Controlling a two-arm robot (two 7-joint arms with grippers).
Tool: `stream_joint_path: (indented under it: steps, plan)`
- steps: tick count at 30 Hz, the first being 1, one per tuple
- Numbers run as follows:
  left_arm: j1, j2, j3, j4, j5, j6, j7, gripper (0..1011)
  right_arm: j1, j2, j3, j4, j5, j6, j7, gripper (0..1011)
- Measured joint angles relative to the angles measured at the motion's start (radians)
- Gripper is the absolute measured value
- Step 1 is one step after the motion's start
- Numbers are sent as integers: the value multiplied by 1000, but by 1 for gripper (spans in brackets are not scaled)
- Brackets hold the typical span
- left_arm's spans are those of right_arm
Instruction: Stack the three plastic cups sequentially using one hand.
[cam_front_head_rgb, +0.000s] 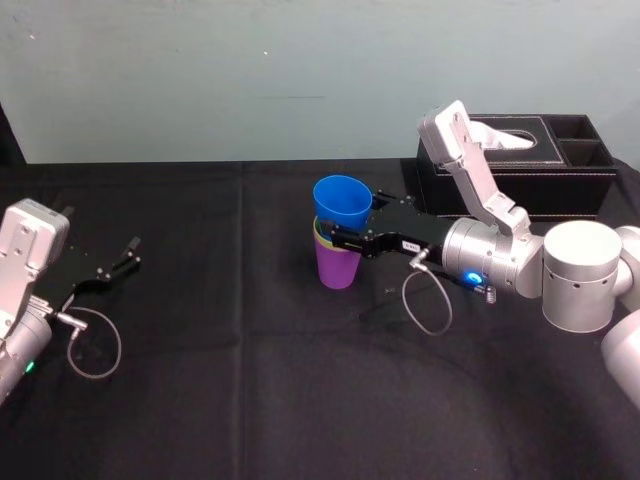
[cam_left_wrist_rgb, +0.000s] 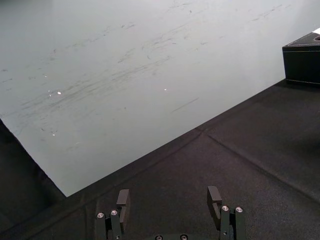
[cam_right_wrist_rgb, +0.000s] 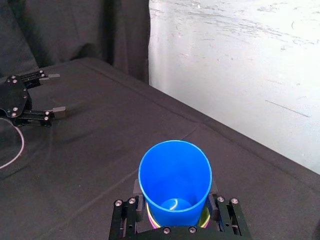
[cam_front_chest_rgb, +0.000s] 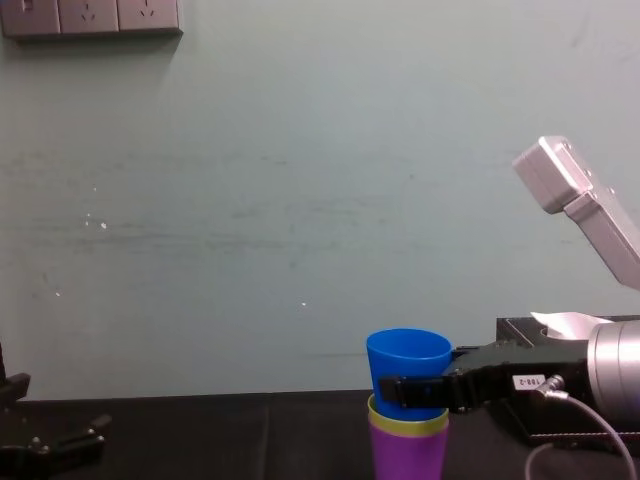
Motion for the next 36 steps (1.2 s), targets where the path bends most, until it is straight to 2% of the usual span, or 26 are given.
stream_joint_path:
  steps: [5, 9, 10, 14, 31, 36]
  plan:
    - [0, 0, 0, 0, 0, 0, 0, 1010, 0, 0, 0, 0, 0, 0, 0, 773]
    - [0, 0, 0, 0, 0, 0, 0, 1010, 0, 1, 0, -1, 1, 1, 0, 870]
    - [0, 0, 0, 0, 0, 0, 0, 1010, 0, 1, 0, -1, 1, 1, 0, 921]
    - [0, 0, 0, 0, 0, 0, 0, 1010, 0, 1, 0, -1, 1, 1, 0, 1003]
    - [0, 0, 0, 0, 0, 0, 0, 1010, 0, 1, 0, -2, 2, 1, -1, 1000]
    - [0, 0, 0, 0, 0, 0, 0, 1010, -20, 8, 24, -35, 4, -10, -25, 1000]
